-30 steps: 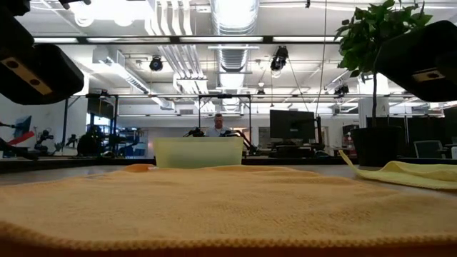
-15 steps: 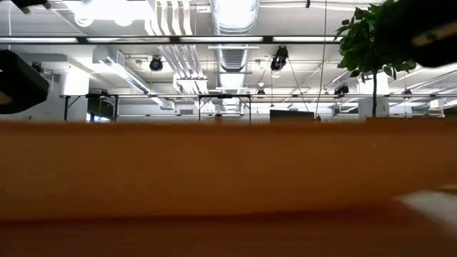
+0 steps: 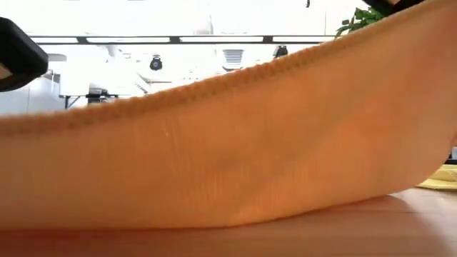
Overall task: Fold microfiber towels
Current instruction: Fold the orange microfiber cloth
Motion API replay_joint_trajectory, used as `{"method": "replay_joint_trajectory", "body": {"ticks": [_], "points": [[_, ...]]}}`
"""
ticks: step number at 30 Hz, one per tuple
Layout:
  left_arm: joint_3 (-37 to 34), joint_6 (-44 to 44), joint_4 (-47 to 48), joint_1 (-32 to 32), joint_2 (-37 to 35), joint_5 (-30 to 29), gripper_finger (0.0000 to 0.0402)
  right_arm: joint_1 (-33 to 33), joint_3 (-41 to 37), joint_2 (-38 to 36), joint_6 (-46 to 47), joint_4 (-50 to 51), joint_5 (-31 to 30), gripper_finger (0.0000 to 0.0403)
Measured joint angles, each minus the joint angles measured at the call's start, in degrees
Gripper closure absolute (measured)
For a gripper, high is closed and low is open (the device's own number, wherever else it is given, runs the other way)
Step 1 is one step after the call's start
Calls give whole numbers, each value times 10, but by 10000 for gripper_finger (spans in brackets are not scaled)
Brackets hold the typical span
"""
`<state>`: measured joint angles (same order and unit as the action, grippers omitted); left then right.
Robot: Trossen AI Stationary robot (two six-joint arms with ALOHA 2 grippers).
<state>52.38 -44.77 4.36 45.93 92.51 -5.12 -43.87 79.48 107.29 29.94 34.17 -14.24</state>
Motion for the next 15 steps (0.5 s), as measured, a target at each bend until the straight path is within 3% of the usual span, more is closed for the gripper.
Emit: {"method": "replay_joint_trajectory", "body": {"ticks": [15], "points": [[0, -15, 88, 1, -36, -77, 401, 45, -10, -7, -11, 76, 24, 394]]}}
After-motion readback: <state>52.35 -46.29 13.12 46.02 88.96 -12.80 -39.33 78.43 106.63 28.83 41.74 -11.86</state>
